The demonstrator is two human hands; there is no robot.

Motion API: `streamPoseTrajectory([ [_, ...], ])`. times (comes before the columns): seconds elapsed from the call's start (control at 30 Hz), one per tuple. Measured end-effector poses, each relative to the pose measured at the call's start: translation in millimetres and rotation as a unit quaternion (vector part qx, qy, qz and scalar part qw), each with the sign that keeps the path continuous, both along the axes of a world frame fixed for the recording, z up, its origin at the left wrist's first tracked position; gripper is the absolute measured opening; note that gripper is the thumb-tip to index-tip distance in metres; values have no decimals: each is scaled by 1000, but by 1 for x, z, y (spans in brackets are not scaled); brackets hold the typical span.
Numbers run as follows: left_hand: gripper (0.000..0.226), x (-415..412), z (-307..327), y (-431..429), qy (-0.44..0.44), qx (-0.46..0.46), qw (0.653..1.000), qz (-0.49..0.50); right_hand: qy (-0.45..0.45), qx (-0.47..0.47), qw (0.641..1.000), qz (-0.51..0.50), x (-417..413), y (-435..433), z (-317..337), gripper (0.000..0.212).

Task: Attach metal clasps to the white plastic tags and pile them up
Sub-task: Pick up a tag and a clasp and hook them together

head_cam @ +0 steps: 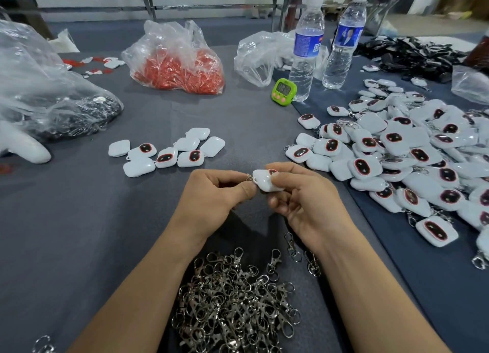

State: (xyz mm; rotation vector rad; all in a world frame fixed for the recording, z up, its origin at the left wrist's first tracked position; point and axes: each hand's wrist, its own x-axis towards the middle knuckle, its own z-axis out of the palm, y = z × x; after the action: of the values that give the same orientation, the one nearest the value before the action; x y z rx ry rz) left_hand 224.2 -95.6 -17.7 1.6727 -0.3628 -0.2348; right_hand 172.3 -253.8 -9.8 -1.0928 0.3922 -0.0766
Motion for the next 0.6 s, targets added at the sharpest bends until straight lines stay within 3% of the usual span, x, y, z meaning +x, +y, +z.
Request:
streamPoseTrajectory([
  [0.27, 22, 0, 4, 0, -49, -37, 997, 55, 6, 10, 1000, -4, 0, 0, 1, 19],
  [0.6, 5, -1, 3, 2, -78, 14, 996, 35, 5, 13, 1000, 1, -2, 1, 1, 21],
])
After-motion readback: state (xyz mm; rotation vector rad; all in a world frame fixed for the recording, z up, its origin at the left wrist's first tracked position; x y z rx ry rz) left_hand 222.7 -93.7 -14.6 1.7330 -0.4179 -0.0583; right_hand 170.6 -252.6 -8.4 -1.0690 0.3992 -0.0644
